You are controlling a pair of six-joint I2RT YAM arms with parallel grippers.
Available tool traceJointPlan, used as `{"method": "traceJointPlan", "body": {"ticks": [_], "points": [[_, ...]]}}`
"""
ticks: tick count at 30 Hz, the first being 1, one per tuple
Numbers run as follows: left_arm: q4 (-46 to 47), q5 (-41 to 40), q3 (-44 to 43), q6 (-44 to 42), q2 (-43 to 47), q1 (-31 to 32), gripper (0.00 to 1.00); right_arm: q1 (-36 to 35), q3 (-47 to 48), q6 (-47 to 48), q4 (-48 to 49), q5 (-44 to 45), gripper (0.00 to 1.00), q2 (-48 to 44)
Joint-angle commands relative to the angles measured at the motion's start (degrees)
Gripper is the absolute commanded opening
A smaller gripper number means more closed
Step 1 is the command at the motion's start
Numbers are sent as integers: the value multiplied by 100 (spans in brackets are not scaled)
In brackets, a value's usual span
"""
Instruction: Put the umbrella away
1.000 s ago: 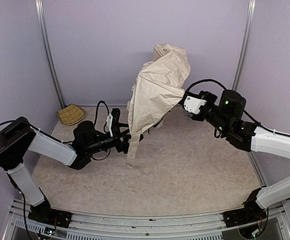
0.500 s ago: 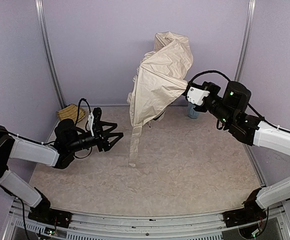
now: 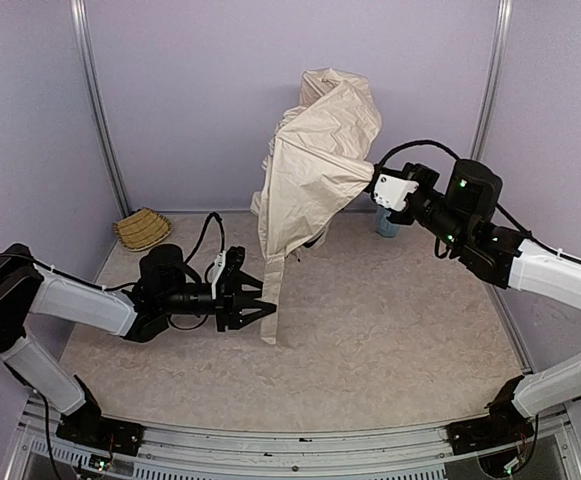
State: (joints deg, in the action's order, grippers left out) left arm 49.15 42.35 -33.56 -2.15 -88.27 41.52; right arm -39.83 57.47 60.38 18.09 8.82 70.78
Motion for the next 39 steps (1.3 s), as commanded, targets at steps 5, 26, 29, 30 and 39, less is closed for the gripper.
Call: {"method": "traceJointPlan", "body": {"ticks": [5, 26, 29, 30, 39], "points": [[-695, 18, -492, -598, -444, 101, 0, -80, 188, -477, 136, -311, 0, -361], [-158, -1002, -2451, -1795, -2347, -1288, 0, -2586, -2298, -193, -214, -665, 0, -390], [-279, -1064, -2641, -2052, -2431, -1294, 0, -2651, -2695, -227, 178, -452, 0, 170], [-339, -1101, -2711, -2142, -2470, -1293, 0, -2658, -2814, -210, 389, -279, 0, 416], [-893, -1792, -3112, -2423, -2907, -1223, 0, -2702, -2974, 18, 1652, 363, 0, 2296]]}}
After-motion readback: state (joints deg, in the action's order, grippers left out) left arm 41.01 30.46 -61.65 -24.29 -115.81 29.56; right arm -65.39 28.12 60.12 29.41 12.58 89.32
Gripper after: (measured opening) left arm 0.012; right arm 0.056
